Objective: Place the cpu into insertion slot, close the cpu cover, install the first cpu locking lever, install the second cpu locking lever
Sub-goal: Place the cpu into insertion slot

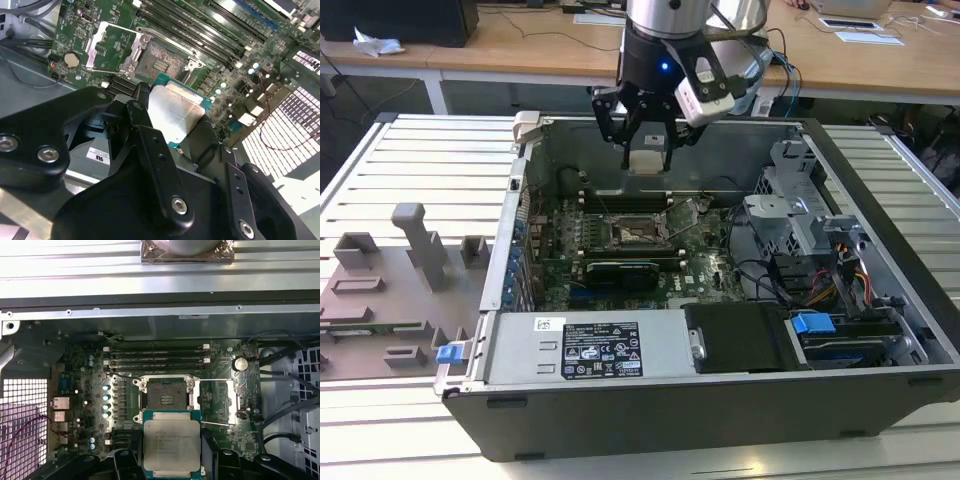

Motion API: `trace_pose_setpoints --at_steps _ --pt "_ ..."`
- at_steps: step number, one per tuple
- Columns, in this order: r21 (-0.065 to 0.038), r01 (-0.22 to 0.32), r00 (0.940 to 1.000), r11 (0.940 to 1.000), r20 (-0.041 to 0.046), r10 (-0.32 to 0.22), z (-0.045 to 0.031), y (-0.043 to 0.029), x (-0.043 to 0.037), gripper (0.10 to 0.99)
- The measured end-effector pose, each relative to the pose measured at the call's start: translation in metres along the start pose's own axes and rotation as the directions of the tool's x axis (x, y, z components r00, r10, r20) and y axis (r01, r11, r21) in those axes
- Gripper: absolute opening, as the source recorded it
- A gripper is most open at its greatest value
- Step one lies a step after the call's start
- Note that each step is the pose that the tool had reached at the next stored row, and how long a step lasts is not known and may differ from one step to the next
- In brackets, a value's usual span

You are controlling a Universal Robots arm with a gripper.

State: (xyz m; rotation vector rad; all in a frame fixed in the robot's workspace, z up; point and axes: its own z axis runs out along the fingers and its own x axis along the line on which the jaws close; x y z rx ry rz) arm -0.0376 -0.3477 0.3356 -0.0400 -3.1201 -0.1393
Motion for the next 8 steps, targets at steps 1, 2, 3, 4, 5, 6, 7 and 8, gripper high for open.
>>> trace_pose_setpoints --at_steps 1,2,3,4,5,6,7,8 --pt "0.000 0.000 1.0000 1.0000 0.0000 0.000 0.0035 -0.0003 -0.0001 0.545" --pt "0.000 0.000 1.0000 1.0000 -0.0001 0.000 0.0055 -0.0005 -0.0001 0.545" --pt "0.000 0.000 1.0000 1.0000 -0.0001 0.000 0.0072 -0.0007 -0.0001 0.545" --pt "0.000 0.000 1.0000 1.0000 0.0000 0.000 0.0094 -0.0008 -0.0002 0.545" --pt "0.000 0.000 1.0000 1.0000 0.0000 0.000 0.0112 -0.0010 -0.0002 0.545" --pt "0.000 0.000 1.0000 1.0000 0.0000 0.000 0.0137 -0.0012 -0.0003 0.545" --pt "0.000 0.000 1.0000 1.0000 0.0000 0.000 0.0150 -0.0013 -0.0003 0.545" --pt "0.000 0.000 1.0000 1.0000 0.0000 0.000 0.0165 -0.0015 -0.0003 0.545"
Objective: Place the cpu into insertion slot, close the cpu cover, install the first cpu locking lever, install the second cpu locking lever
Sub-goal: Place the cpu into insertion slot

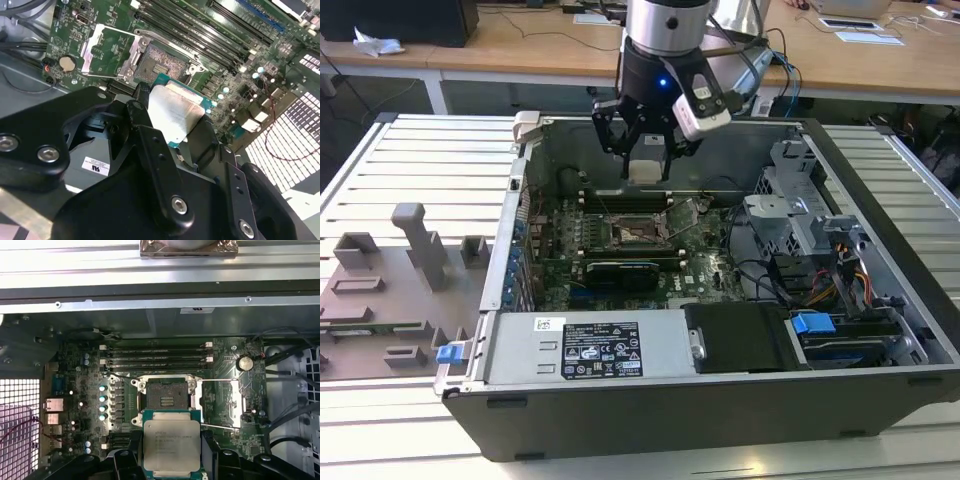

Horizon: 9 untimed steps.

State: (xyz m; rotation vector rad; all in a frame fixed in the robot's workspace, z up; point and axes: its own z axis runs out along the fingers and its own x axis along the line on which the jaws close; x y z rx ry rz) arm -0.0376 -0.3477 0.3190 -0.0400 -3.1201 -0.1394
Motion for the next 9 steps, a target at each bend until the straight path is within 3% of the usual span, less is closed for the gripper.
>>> trace_pose_setpoints --at_steps 9 --pt "0.000 0.000 1.0000 1.0000 -0.0001 0.000 0.0245 -0.0022 -0.0005 0.545"
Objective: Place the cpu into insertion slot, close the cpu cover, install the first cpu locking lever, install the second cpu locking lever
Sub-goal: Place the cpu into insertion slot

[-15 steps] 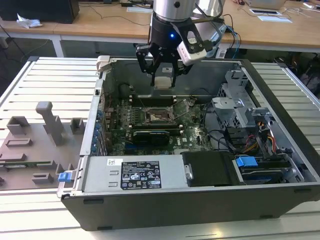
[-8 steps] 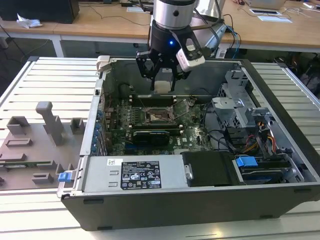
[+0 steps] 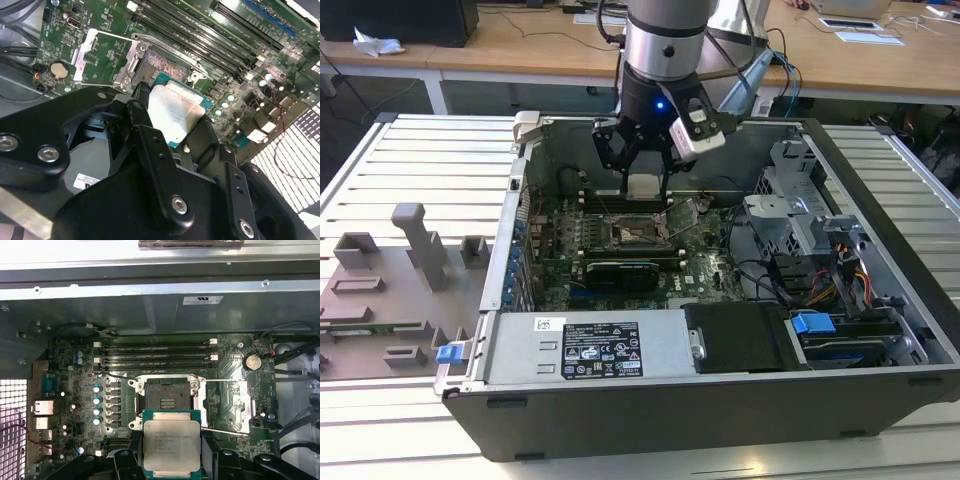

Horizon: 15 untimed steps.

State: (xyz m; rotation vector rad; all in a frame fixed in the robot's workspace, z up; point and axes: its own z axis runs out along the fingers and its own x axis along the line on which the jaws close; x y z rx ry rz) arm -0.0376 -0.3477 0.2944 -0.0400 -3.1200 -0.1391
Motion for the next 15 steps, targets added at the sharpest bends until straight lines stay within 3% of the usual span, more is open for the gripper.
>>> trace_pose_setpoints --at_steps 15 --pt "0.000 0.000 1.0000 1.0000 0.0000 0.000 0.0345 -0.0031 -0.0007 0.545"
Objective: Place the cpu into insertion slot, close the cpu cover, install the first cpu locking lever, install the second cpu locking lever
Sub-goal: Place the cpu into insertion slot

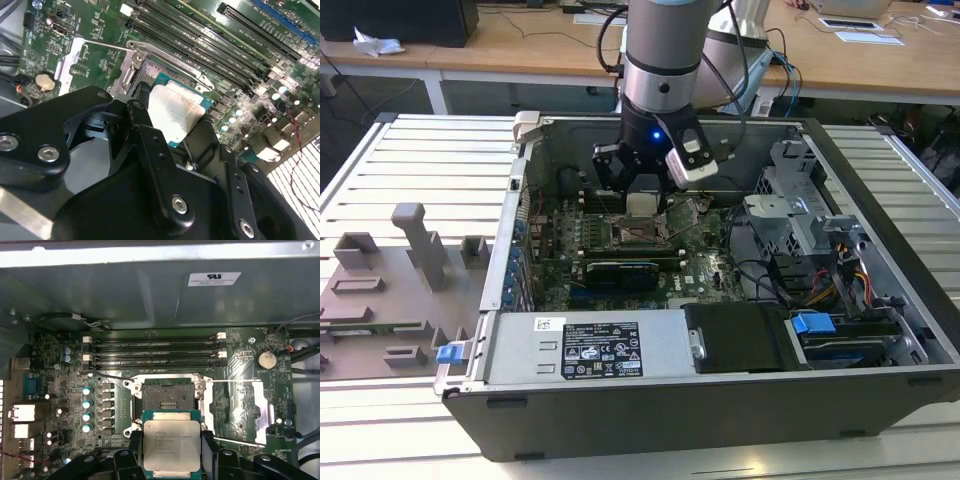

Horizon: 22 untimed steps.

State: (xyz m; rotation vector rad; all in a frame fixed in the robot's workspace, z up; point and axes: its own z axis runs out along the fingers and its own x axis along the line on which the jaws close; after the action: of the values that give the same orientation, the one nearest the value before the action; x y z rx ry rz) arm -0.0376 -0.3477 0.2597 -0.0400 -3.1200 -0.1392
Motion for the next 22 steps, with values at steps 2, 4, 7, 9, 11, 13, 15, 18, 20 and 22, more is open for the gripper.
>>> trace_pose_setpoints --at_steps 2,4,7,9,11,13,15,18,20,22 --pt "0.000 0.000 1.0000 1.0000 0.0001 0.000 0.0037 -0.0003 -0.0001 0.545" --pt "0.000 0.000 1.0000 1.0000 -0.0001 0.000 0.0039 -0.0004 0.0000 0.545" --pt "0.000 -0.004 1.0000 1.0000 0.0003 0.004 0.0042 -0.0004 -0.0001 0.545" --pt "0.000 -0.031 0.9995 0.9995 0.0027 0.031 0.0043 -0.0004 -0.0001 0.545" --pt "0.001 -0.058 0.9983 0.9983 0.0054 0.058 0.0045 -0.0004 -0.0001 0.545" --pt "0.002 -0.086 0.9962 0.9963 0.0079 0.086 0.0046 -0.0004 -0.0001 0.545" --pt "0.003 -0.119 0.9929 0.9929 0.0110 0.119 0.0047 -0.0004 -0.0001 0.545" --pt "0.005 -0.170 0.9854 0.9855 0.0160 0.170 0.0050 -0.0004 -0.0001 0.545" --pt "0.006 -0.226 0.9739 0.9741 0.0215 0.226 0.0053 -0.0005 -0.0001 0.545" --pt "0.005 -0.275 0.9612 0.9615 0.0260 0.275 0.0055 -0.0005 -0.0001 0.545"
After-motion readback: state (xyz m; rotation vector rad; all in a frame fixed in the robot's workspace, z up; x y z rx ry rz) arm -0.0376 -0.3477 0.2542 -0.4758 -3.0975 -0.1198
